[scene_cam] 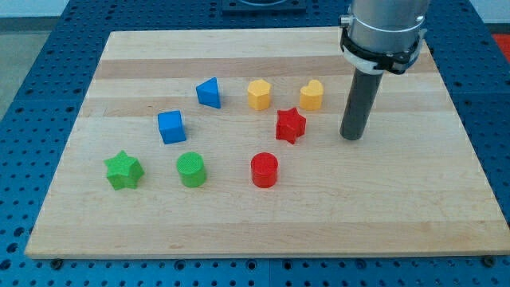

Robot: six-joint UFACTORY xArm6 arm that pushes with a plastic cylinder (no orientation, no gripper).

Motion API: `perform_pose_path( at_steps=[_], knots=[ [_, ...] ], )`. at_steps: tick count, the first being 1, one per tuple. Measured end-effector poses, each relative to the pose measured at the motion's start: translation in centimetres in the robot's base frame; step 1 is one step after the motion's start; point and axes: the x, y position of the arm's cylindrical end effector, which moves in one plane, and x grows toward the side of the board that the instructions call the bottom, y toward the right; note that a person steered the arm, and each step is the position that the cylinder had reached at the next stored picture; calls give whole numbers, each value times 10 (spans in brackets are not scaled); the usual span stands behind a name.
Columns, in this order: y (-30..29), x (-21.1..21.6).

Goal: Slightly push the red circle towards the green circle

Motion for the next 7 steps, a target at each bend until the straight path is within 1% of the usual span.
perform_pose_path(
  at_steps=[2, 3, 4, 5, 7],
  knots=[
    [-6, 8],
    [-34, 33],
    [-47, 48],
    [-75, 63],
    [-78, 63]
  ],
)
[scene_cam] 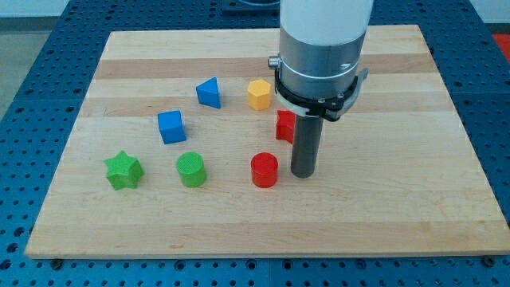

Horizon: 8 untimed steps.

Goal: Slightly push the red circle towards the green circle

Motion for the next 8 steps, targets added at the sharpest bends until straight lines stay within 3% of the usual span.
perform_pose_path(
  at_steps=[8],
  knots=[
    [-34, 15]
  ],
)
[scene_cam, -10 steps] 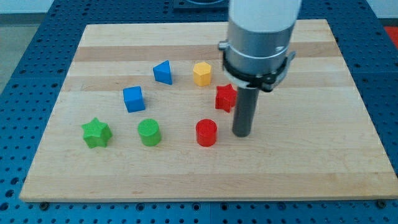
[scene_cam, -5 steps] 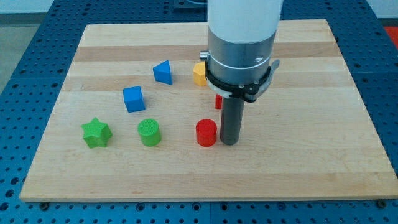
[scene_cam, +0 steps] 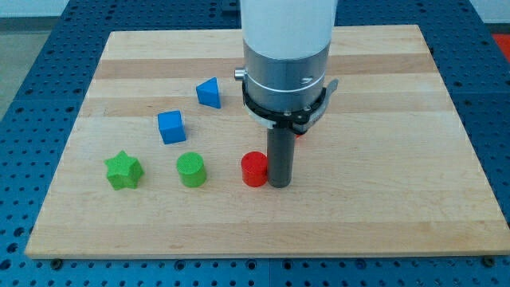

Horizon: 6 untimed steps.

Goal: Slightly push the red circle towards the green circle

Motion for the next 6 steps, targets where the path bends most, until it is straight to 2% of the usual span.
perform_pose_path(
  at_steps=[2, 3, 6],
  knots=[
    [3, 0],
    [61, 0],
    [96, -2]
  ],
)
